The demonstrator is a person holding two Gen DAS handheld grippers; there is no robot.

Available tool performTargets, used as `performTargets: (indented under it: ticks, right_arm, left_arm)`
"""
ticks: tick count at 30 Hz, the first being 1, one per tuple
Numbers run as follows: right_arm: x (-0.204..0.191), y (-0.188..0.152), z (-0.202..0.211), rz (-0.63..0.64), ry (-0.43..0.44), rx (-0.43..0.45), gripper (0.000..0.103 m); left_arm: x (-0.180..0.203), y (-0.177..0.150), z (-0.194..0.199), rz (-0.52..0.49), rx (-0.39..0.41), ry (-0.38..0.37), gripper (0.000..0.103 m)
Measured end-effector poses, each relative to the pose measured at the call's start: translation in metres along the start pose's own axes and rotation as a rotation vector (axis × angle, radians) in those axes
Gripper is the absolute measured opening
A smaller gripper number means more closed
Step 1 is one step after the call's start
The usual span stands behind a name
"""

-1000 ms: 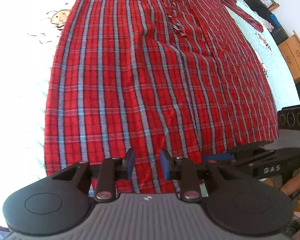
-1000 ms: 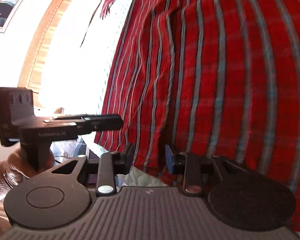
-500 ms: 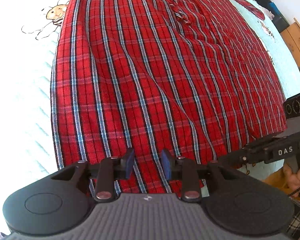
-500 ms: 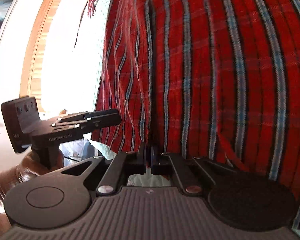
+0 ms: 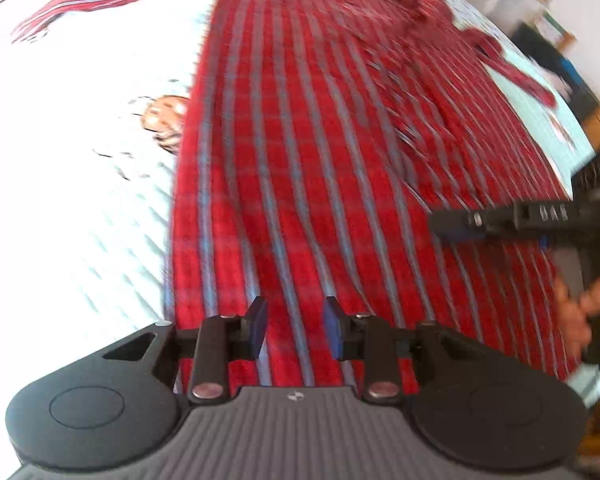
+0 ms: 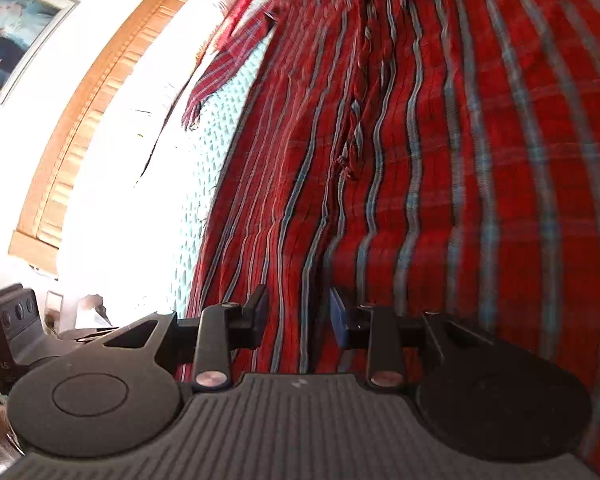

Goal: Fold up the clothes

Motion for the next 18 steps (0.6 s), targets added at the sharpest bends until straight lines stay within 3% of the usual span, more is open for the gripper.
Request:
performTargets:
  ticks: [2, 4, 5, 11, 18]
  right_arm:
    - [-0.002, -0.001, -0.017, -0.050, 0.039, -0.009, 0.032]
    - [-0.001, 0.000, -0.023, -0.056, 0.037, -0.014, 0.006]
    - [-0.001, -0.001, -0.026, -0.059, 0.021, -0.018, 0.002]
    - [-0.001, -0.005, -0.027, -0.060, -0.017, -0.007, 0.002]
    - [-0.004, 0.025, -0.034, 0.001, -0.033, -0.039, 0.009]
  left_arm:
    - [-0.005, 0.001, -0.005, 0.002, 0.003, 0.014, 0.032]
    - [-0.010, -0.002, -0.012, -0.008, -0.011, 0.025, 0.032]
    - [-0.011, -0.003, -0.013, -0.018, -0.011, 0.029, 0.032]
    - [-0.016, -0.004, -0.014, -0.036, -0.007, 0.040, 0.032]
    - [-0.013, 0.007, -0.005, -0.003, 0.006, 0.046, 0.032]
Point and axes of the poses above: each gripper's, at about its wrist camera, not at the fingertips, and z roughly against the way its jaws point, x to its right, y to its top, the point moved 6 cm from there along -z, roughly the way its jaws point, and after that the axes turned 12 degrees about z, right-handed, at the moved point
